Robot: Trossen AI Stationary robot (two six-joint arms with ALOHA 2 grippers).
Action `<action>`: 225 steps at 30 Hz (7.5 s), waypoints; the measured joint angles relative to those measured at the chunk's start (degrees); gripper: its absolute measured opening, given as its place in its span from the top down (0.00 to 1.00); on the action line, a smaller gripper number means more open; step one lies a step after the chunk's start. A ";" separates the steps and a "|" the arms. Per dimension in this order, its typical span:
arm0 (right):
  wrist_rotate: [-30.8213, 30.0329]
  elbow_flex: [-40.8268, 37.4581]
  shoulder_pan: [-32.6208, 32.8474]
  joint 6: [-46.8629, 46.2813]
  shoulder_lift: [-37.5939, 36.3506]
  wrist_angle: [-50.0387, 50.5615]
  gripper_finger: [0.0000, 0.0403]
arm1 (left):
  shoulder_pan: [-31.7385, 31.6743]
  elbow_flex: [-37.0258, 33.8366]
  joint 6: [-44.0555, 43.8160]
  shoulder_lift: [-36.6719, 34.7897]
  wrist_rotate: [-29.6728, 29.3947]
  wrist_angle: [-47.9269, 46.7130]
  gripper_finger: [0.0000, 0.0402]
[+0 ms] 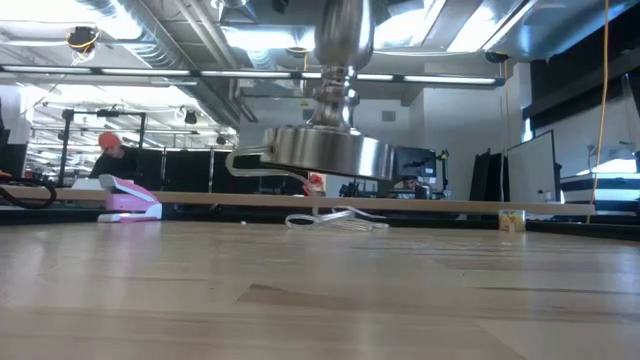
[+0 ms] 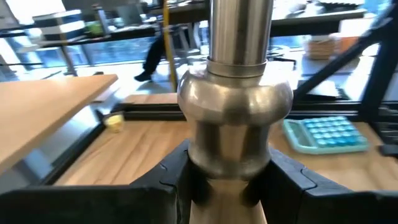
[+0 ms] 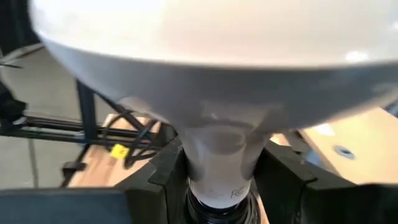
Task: Screw lightbulb
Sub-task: Insert the light bulb into the lamp
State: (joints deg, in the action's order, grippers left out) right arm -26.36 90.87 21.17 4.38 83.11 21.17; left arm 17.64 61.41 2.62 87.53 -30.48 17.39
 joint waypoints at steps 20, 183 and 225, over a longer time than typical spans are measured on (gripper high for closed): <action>-5.60 -17.27 2.91 3.65 -1.76 -22.36 0.61 | 3.68 0.00 -1.00 0.00 -7.44 -7.67 0.70; -17.58 -23.47 0.13 -0.92 3.97 -43.22 0.49 | 8.66 -9.97 -8.58 -4.79 -17.66 3.76 0.25; -17.35 -20.00 3.07 2.36 1.60 -35.57 0.36 | 8.95 -10.08 -13.23 -8.60 -20.76 -5.93 0.25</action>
State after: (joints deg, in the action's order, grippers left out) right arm -43.71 70.87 24.25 6.74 84.71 -14.40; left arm 26.59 51.33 -10.61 78.92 -51.24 11.46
